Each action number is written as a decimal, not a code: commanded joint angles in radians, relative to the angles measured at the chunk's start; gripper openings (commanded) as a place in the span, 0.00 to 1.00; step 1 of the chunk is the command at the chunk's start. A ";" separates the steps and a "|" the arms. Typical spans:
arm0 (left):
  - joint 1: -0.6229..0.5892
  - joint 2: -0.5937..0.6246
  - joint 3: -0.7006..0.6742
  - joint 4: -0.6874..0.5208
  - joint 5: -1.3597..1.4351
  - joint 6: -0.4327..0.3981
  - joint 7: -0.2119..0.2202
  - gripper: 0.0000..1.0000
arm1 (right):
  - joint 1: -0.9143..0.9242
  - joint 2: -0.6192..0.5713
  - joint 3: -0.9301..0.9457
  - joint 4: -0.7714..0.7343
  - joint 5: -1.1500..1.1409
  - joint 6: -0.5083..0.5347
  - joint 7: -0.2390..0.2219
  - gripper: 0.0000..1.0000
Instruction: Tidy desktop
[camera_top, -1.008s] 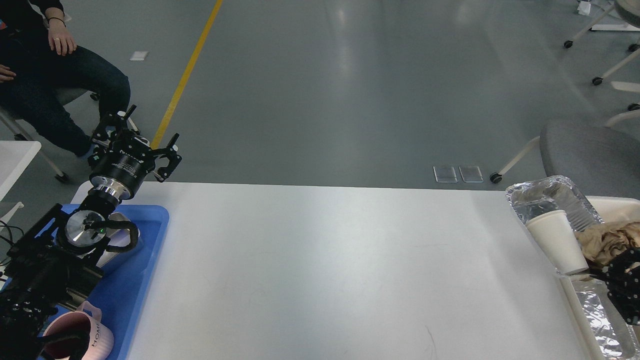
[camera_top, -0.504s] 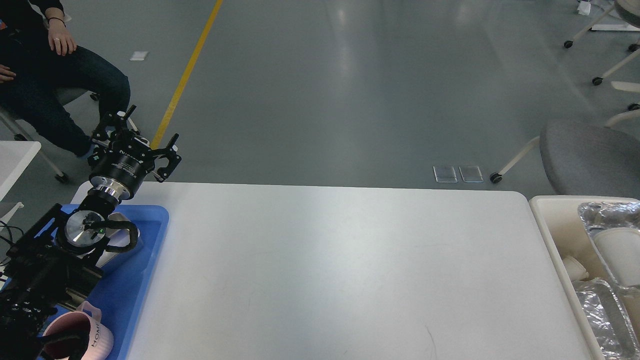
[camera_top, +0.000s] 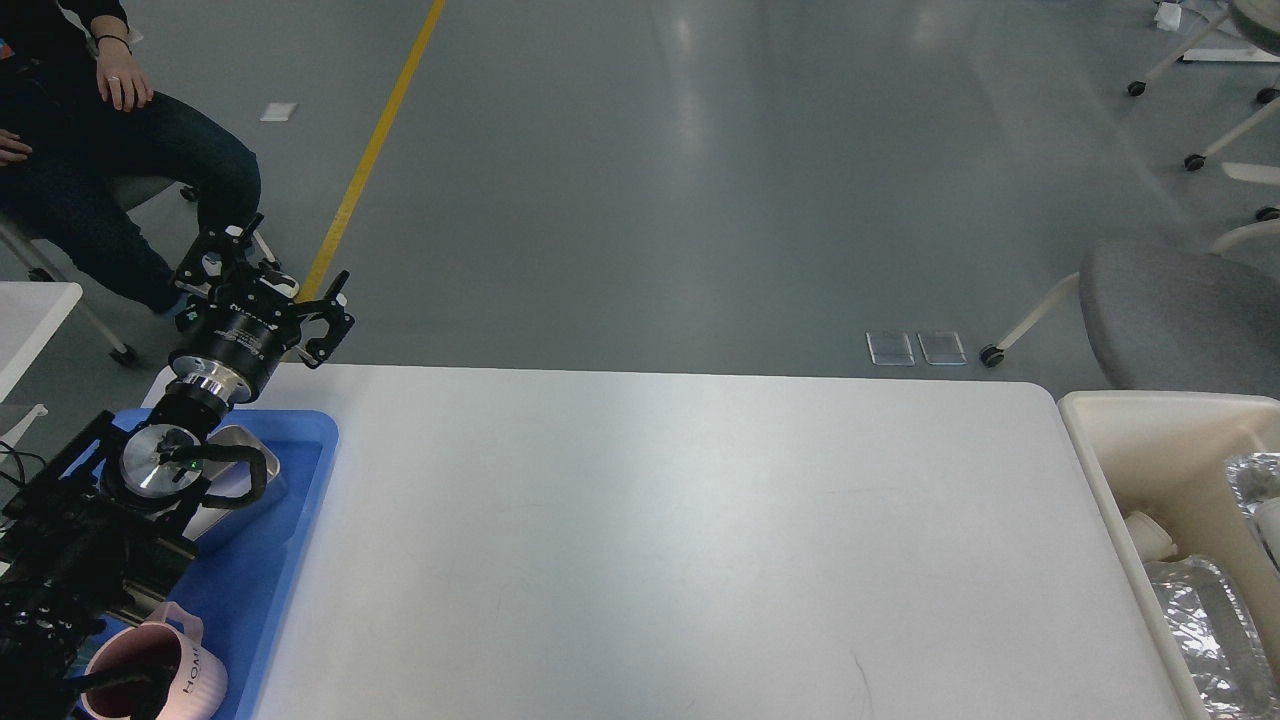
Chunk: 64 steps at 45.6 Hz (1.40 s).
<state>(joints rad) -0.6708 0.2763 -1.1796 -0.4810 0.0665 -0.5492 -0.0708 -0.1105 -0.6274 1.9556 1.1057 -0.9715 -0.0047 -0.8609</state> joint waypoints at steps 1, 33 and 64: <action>0.002 0.006 0.000 -0.001 -0.001 -0.002 -0.001 0.97 | 0.000 0.000 -0.003 -0.003 0.000 -0.011 0.000 0.00; -0.001 0.007 0.000 -0.001 0.001 -0.002 -0.003 0.97 | 0.003 0.002 0.014 0.008 0.020 -0.017 -0.012 1.00; -0.006 0.075 0.005 -0.001 0.004 -0.021 0.000 0.97 | 0.374 0.187 0.008 0.011 0.281 0.022 0.000 1.00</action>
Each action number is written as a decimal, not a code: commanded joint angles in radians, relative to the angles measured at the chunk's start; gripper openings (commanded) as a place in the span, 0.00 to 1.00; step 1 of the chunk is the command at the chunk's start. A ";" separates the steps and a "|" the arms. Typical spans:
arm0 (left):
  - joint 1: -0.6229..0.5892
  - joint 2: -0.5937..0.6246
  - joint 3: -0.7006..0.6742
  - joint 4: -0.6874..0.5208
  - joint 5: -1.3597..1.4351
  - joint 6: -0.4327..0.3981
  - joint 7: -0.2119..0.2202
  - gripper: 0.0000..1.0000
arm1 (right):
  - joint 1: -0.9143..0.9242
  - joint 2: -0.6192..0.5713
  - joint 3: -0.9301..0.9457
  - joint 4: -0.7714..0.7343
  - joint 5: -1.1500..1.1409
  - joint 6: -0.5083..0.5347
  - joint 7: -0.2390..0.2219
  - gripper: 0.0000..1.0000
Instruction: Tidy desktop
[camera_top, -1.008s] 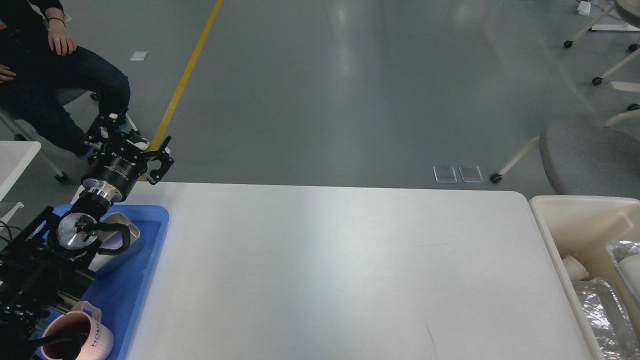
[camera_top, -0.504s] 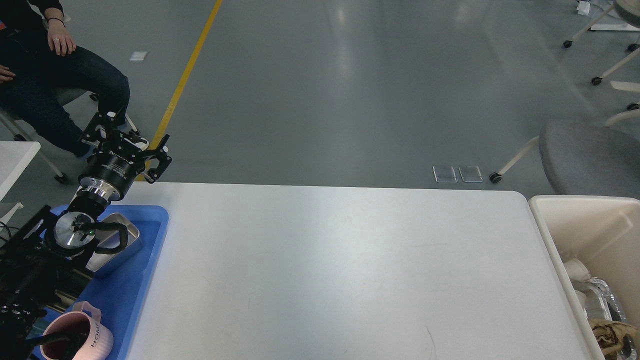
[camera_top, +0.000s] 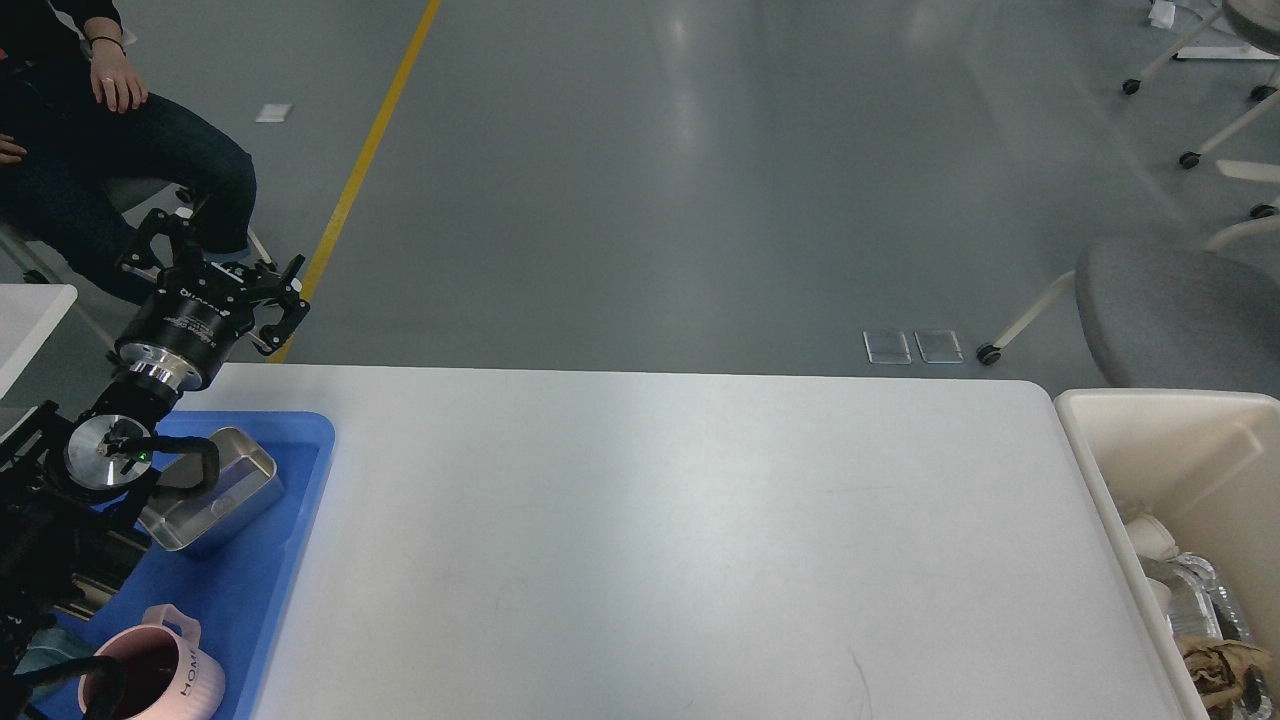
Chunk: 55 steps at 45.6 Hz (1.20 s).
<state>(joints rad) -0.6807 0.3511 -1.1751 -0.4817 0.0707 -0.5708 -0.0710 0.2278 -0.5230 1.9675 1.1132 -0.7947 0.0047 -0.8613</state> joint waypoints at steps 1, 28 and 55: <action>0.004 0.000 0.000 0.000 0.000 0.000 0.000 0.97 | 0.042 0.090 0.001 0.005 0.115 0.011 0.001 1.00; 0.009 -0.021 0.000 0.000 0.000 0.002 0.000 0.97 | 0.120 0.529 0.008 -0.038 0.351 0.118 0.090 1.00; 0.009 -0.084 -0.001 0.000 -0.002 0.020 -0.003 0.97 | 0.177 0.696 0.151 -0.148 0.410 0.147 0.513 1.00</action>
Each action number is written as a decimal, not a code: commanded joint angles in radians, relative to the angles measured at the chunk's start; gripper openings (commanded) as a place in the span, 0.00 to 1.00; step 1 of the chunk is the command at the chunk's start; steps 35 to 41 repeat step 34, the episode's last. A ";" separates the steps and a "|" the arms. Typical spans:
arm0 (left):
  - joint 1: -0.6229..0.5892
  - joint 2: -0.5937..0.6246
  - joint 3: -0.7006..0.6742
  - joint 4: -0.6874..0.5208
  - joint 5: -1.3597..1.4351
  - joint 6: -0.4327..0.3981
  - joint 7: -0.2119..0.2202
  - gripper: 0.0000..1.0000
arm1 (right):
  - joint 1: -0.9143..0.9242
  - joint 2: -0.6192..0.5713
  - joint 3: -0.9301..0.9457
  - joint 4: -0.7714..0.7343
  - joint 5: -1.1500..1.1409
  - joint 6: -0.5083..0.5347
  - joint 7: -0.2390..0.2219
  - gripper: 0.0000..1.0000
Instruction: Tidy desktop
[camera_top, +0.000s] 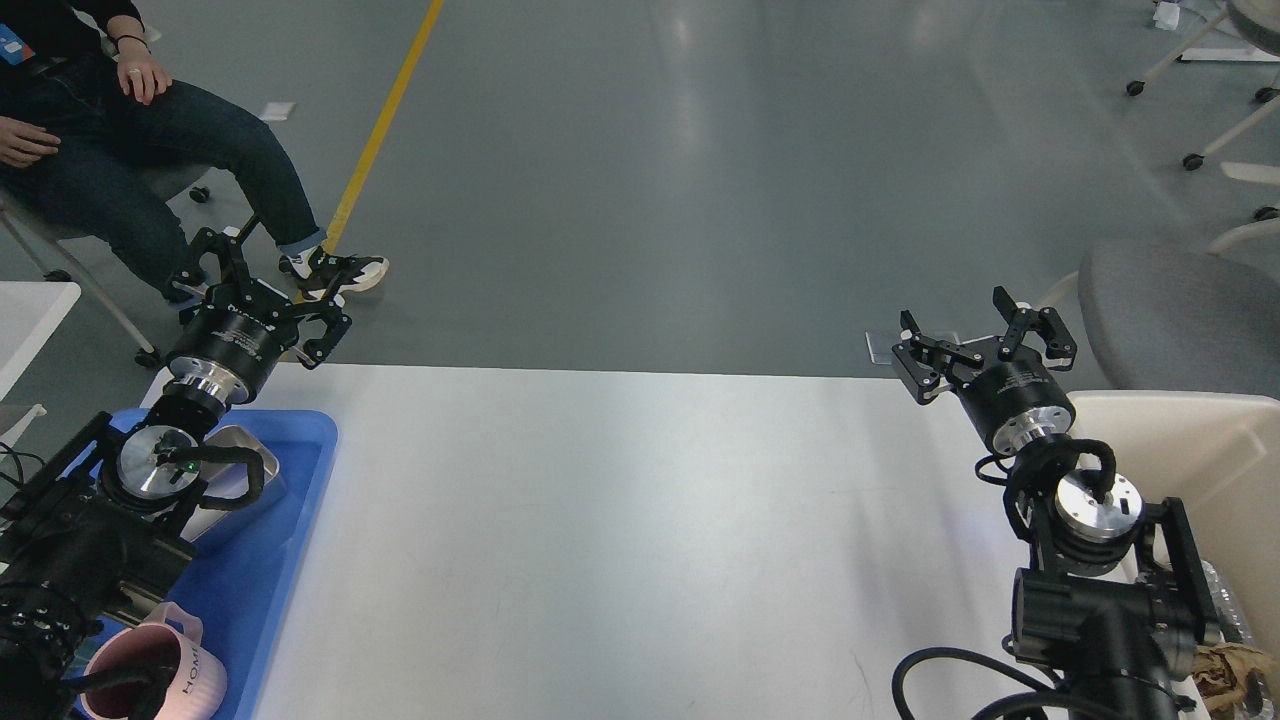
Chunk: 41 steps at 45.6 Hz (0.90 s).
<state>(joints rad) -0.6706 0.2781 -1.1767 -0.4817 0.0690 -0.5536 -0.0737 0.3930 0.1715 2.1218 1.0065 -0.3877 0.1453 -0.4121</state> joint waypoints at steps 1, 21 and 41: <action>-0.001 -0.014 0.000 0.000 0.000 0.003 0.000 0.97 | 0.016 0.002 -0.003 -0.052 0.003 0.007 0.075 1.00; 0.000 -0.023 0.002 0.000 0.002 0.011 -0.014 0.97 | 0.092 0.003 -0.040 -0.203 0.090 0.008 0.096 1.00; -0.001 -0.051 0.002 0.000 0.002 0.046 -0.012 0.97 | 0.096 0.003 -0.080 -0.198 0.090 0.010 0.096 1.00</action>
